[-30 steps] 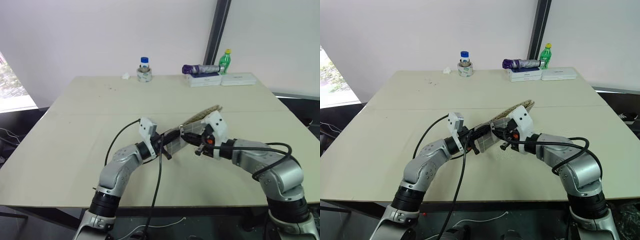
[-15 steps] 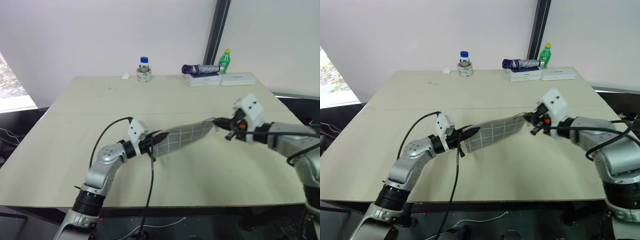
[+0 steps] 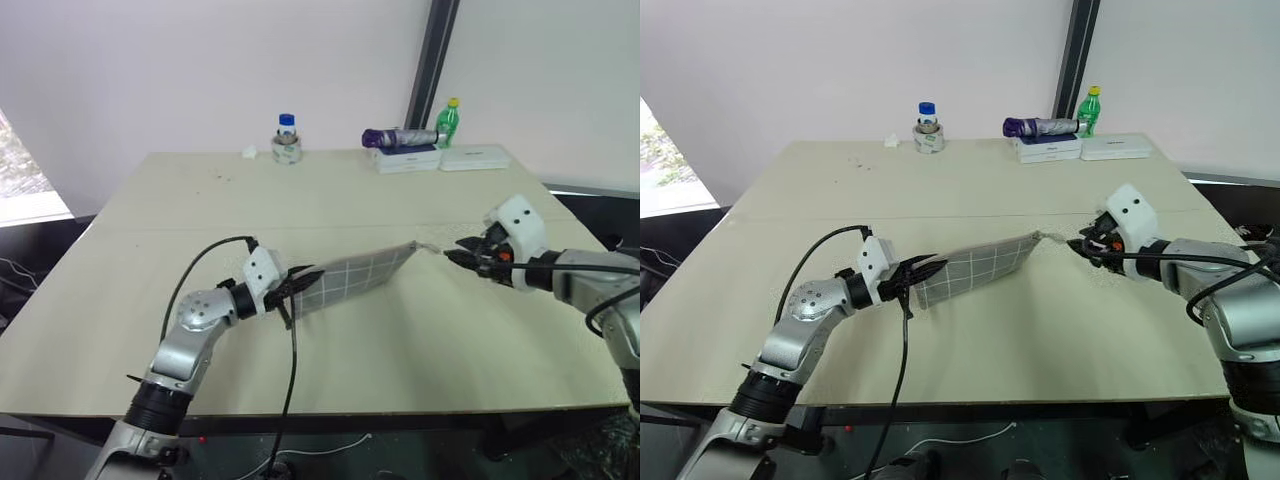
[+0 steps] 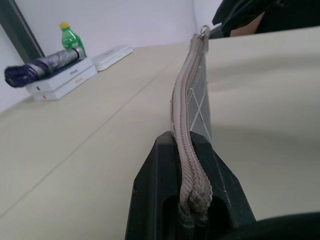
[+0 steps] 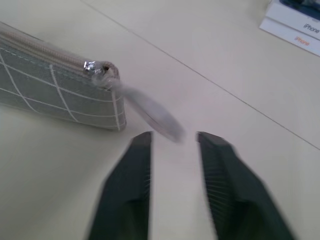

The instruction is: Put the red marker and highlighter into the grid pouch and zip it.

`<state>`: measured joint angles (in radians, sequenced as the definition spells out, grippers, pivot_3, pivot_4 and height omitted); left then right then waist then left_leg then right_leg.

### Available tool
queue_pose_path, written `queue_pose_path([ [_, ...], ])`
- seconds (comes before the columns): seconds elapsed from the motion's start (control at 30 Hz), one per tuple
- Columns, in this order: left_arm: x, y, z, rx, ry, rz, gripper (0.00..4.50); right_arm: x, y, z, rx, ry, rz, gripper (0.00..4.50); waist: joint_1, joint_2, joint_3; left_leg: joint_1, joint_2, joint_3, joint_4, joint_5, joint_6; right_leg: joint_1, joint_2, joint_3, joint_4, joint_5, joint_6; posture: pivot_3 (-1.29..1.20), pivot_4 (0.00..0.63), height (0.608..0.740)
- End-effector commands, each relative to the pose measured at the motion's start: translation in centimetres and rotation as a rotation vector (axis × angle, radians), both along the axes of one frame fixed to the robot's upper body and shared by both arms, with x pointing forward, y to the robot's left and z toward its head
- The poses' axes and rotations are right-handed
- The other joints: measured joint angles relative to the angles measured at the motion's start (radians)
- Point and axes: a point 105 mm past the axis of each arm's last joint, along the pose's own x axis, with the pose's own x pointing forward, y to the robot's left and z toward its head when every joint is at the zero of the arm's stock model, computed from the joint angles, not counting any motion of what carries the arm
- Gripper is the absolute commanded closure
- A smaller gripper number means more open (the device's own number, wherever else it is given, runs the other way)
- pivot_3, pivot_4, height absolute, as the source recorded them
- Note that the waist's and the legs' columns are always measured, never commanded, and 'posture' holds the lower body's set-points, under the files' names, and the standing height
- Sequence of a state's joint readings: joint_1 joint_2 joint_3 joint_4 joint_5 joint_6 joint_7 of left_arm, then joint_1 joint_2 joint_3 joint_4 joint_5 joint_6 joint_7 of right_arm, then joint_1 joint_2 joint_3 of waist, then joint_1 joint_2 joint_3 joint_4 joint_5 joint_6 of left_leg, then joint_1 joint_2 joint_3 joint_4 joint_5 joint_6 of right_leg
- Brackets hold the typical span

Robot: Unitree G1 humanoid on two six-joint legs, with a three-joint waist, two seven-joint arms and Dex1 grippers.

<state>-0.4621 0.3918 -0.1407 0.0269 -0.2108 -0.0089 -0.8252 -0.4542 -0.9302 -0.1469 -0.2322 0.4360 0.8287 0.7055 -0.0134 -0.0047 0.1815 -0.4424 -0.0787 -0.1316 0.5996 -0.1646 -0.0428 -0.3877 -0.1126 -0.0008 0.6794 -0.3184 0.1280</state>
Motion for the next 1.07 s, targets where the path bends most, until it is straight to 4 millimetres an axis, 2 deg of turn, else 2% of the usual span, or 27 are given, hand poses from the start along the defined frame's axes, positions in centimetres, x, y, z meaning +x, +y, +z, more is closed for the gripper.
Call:
queue_pose_path([
  [0.03,-0.6,-0.2,0.0,0.067,-0.073,-0.013,4.5,-0.3,0.3,0.9,-0.046,-0.055,0.019,1.1,-0.001,0.0,0.0,0.0,0.0,0.0,0.0,0.0,0.0,0.0,0.0,0.0,0.0,0.0,0.0,0.0,0.15,0.736],
  [0.1,-0.9,-0.2,-0.4,0.088,-0.072,-0.025,4.5,-0.3,0.3,0.7,-0.055,-0.056,0.02,0.09,0.0,0.0,0.0,0.0,0.0,0.0,0.0,0.0,0.0,0.0,0.0,0.0,0.0,0.0,0.0,0.0,0.15,0.736],
  [0.2,-1.3,0.1,-0.9,0.084,-0.022,-0.045,3.34,-0.6,0.4,0.7,-0.057,-0.059,0.035,0.02,-0.001,0.0,0.0,0.0,0.0,0.0,0.0,0.0,0.0,0.0,0.0,0.0,0.0,0.0,0.0,0.0,0.15,0.736],
  [0.37,-1.3,2.8,-0.6,0.046,0.06,0.043,0.89,-2.1,1.1,0.3,-0.061,-0.035,0.121,0.02,0.0,0.0,0.0,0.0,0.0,0.0,0.0,0.0,0.0,0.0,0.0,0.0,0.0,0.0,0.0,0.0,0.15,0.736],
  [0.47,-1.4,5.0,-0.8,-0.004,0.145,0.116,0.89,-2.3,0.8,0.2,-0.063,-0.03,0.116,0.02,-0.004,0.0,0.0,0.0,0.0,0.0,0.0,0.0,0.0,0.0,0.0,0.0,0.0,0.0,0.0,0.0,0.15,0.736],
  [0.6,-0.8,8.7,0.3,-0.107,0.199,0.29,0.89,-1.2,-1.0,0.2,-0.066,-0.077,0.021,0.02,-0.001,0.0,0.0,0.0,0.001,-0.001,0.0,0.0,0.0,0.0,0.0,0.0,0.0,0.0,0.0,0.0,0.15,0.736],
  [0.73,-0.2,11.8,1.0,-0.161,0.211,0.466,0.89,-0.7,-1.4,0.1,-0.014,-0.14,0.001,0.02,0.002,0.0,0.0,0.0,0.001,-0.001,0.0,0.0,0.0,0.0,0.0,0.0,0.0,0.0,0.0,0.0,0.15,0.736],
  [1.07,-2.1,15.9,-1.3,-0.124,0.267,0.619,0.89,-2.1,-1.2,-2.4,0.16,-0.042,0.093,0.02,0.001,0.0,0.0,0.0,0.001,0.0,-0.001,0.0,0.0,0.0,0.0,0.0,0.0,0.0,-0.001,0.0,0.15,0.736],
])
